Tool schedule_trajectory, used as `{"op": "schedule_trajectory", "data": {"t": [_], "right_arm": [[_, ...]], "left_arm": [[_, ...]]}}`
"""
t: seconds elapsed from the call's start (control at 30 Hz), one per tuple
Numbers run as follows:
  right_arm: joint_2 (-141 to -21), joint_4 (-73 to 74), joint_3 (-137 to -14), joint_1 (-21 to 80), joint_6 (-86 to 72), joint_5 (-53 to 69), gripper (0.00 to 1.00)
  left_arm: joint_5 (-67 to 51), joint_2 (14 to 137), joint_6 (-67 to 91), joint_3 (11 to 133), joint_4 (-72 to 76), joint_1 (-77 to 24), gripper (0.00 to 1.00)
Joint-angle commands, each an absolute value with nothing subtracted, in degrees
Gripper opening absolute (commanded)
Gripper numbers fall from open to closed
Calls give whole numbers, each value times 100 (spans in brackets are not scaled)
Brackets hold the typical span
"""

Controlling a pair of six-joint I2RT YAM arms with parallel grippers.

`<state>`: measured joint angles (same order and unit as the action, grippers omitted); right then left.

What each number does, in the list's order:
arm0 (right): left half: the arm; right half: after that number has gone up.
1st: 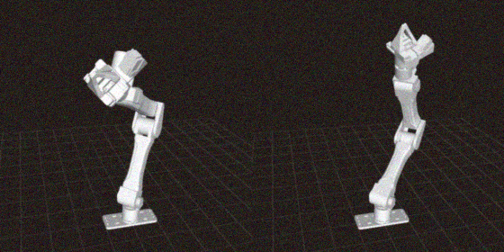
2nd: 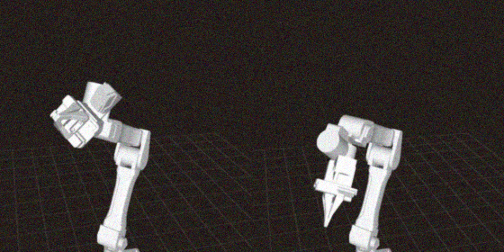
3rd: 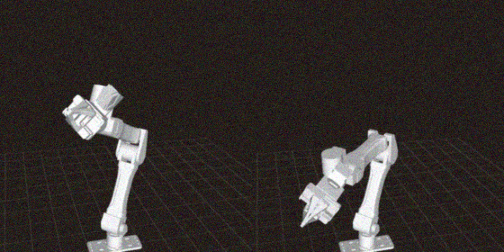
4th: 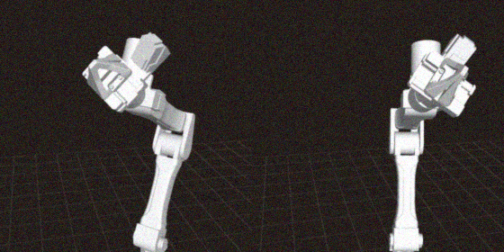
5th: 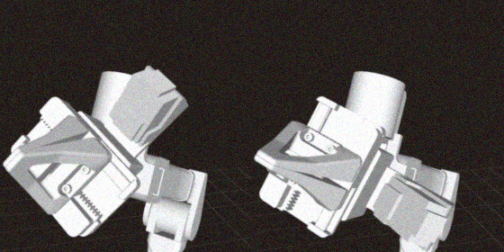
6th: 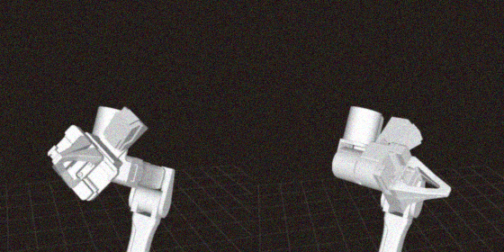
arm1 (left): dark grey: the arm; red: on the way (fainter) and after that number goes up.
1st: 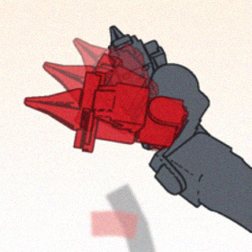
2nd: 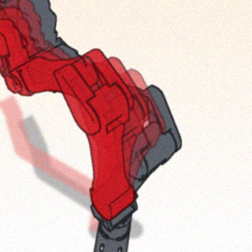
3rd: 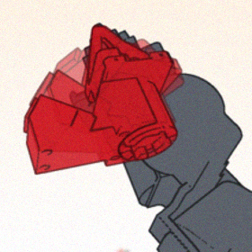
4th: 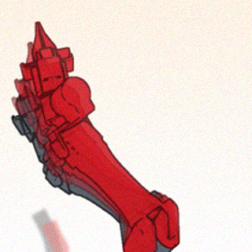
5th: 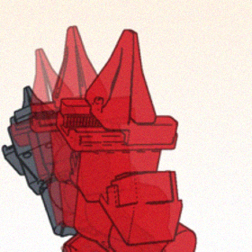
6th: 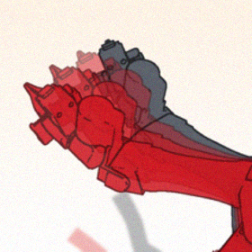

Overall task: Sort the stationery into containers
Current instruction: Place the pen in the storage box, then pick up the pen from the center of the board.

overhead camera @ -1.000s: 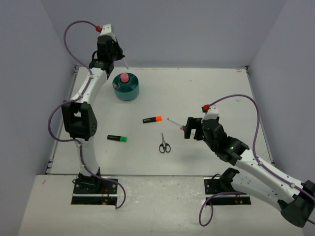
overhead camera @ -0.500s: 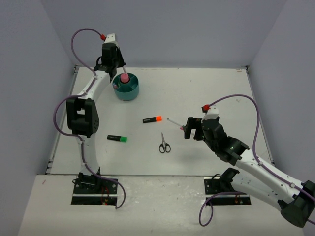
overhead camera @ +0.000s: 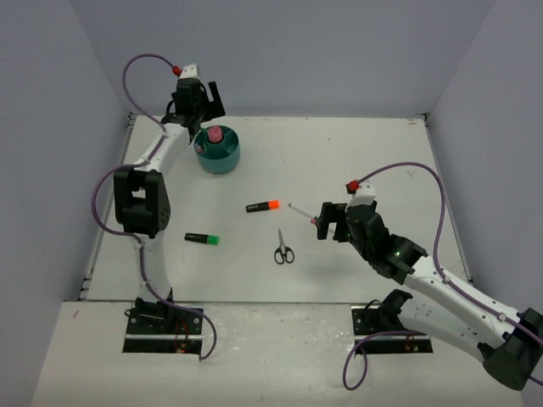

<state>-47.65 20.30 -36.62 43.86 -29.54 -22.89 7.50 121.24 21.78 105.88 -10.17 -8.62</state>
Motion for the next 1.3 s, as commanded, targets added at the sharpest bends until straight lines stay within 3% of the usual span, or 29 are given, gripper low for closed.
{"op": "schedule_trajectory", "data": {"t": [0.0, 0.17, 0.43, 0.53, 0.77, 0.97, 1.27], "right_arm": [[-5105, 1920, -3894, 4381, -2944, -2325, 99], [-5637, 1994, -4074, 4377, -2887, -2466, 99], [-6461, 2498, -4473, 4359, -1843, -2250, 92], [-6959, 2610, -4672, 4278, -1350, -1881, 88], [-8214, 2998, -5372, 3505, -734, -642, 79], [-9210, 2991, -5592, 2700, -352, -379, 65], [-9721, 3116, -5821, 2663, -139, -42, 52]], "left_arm": [[856, 11155, 2618, 11127, -1670, -782, 96], [319, 9802, 3285, 10565, -2423, -782, 100], [-653, 5022, 3900, 5387, -707, -844, 100], [-972, 4346, 3598, 4724, -1126, -844, 100], [-1109, 4331, 2075, 5013, -2641, -852, 100], [-1195, 3973, 2019, 4235, -2046, -835, 100], [-1149, 4096, 1958, 4340, -2189, -835, 100]]}}
